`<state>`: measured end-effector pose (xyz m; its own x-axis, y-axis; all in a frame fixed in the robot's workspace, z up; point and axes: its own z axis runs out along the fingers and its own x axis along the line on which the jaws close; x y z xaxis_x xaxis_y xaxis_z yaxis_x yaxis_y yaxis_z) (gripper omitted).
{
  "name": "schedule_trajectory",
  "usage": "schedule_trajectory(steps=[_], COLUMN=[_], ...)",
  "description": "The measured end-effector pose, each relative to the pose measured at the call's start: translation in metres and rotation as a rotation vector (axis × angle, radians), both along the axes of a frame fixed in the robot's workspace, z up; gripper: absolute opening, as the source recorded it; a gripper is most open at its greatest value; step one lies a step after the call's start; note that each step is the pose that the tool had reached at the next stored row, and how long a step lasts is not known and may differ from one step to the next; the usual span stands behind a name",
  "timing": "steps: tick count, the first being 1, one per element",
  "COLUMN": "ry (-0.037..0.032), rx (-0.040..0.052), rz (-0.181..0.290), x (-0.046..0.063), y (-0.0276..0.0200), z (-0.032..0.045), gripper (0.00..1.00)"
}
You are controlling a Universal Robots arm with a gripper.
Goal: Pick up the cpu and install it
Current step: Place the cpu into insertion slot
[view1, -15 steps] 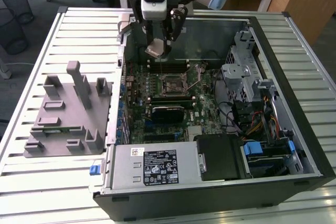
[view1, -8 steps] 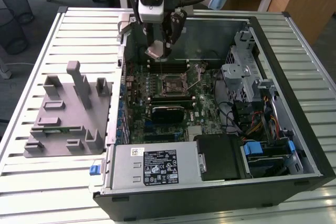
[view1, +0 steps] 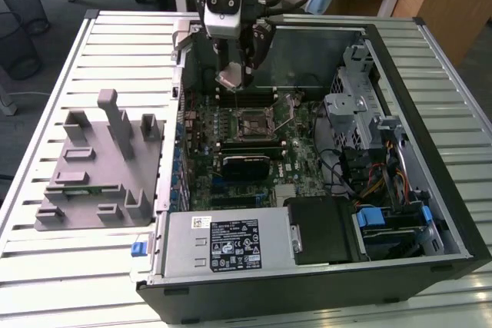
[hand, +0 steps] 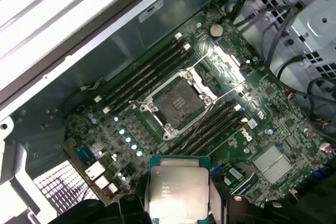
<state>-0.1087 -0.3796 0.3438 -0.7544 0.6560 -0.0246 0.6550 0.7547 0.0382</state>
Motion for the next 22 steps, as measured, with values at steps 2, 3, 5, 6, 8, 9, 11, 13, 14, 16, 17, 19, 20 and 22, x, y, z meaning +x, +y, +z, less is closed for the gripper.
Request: schedule_trajectory(steps=[2, 3, 5, 6, 8, 9, 11, 13, 14, 16, 17, 19, 20, 22], ry=[0.0001, 0.0000, 0.0002, 0.0001, 0.0000, 0.0000, 0.0000, 0.0001, 0.0003, 0.0006, 0.0006, 0.0005, 0.0005, 0.0006], rx=[-0.0002, -0.0002, -0.0003, -0.0003, -0.0002, -0.0002, -0.0002, -0.0002, -0.0002, -0.0003, -0.0003, 0.0000, -0.0001, -0.0002], rz=[-0.034, -0.051, -0.091, -0.092, -0.092, -0.092, -0.092, -0.092, -0.092, -0.093, -0.094, -0.109, -0.122, -0.158], x=[0.000, 0.000, 0.000, 0.000, 0.000, 0.000, 0.001, 0.002, 0.003, 0.005, 0.005, 0.006, 0.006, 0.006], y=[0.0000, 0.0000, 0.0005, 0.0008, 0.0010, 0.0014, 0.0029, 0.0055, 0.0071, 0.0105, 0.0118, 0.0125, 0.0125, 0.0125], z=[-0.0021, -0.0031, -0.0052, -0.0053, -0.0055, -0.0056, -0.0060, -0.0069, -0.0076, -0.0091, -0.0099, -0.0114, -0.0121, -0.0138], gripper=[0.54, 0.54, 0.54, 0.54, 0.54, 0.54, 0.54, 0.54, 0.54, 0.54, 0.54, 0.54, 0.54, 0.54])
